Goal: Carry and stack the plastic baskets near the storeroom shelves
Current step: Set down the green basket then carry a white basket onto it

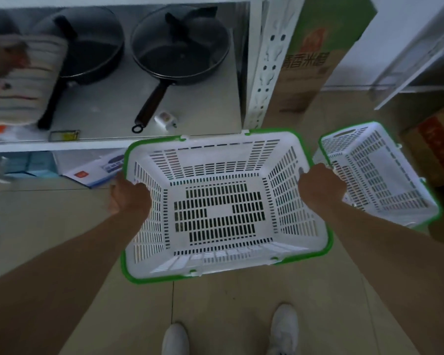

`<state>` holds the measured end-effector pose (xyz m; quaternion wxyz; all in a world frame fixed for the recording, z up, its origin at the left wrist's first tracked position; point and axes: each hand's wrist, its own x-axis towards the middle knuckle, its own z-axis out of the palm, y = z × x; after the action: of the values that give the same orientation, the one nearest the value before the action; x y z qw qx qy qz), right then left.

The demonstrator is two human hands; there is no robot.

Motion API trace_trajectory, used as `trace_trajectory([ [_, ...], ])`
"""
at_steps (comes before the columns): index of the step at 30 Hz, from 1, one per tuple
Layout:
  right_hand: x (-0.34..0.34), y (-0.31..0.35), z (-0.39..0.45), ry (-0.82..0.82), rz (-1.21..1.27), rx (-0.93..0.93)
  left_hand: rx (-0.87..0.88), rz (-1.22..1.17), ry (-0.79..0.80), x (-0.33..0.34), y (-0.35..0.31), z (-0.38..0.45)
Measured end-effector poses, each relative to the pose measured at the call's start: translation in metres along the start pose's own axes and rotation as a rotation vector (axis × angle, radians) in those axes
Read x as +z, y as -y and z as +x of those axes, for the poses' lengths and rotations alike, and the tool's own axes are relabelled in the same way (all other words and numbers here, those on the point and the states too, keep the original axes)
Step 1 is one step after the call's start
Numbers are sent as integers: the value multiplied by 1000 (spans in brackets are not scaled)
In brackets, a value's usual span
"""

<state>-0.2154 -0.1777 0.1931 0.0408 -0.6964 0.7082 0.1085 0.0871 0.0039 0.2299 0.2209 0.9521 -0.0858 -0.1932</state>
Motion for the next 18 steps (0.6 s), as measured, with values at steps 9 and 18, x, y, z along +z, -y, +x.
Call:
trace_trajectory([
  [9, 63, 4, 0, 53, 52, -18, -29, 88, 87, 50, 44, 23],
  [18, 115, 0, 12, 287, 154, 31, -55, 91, 103, 113, 63, 41],
])
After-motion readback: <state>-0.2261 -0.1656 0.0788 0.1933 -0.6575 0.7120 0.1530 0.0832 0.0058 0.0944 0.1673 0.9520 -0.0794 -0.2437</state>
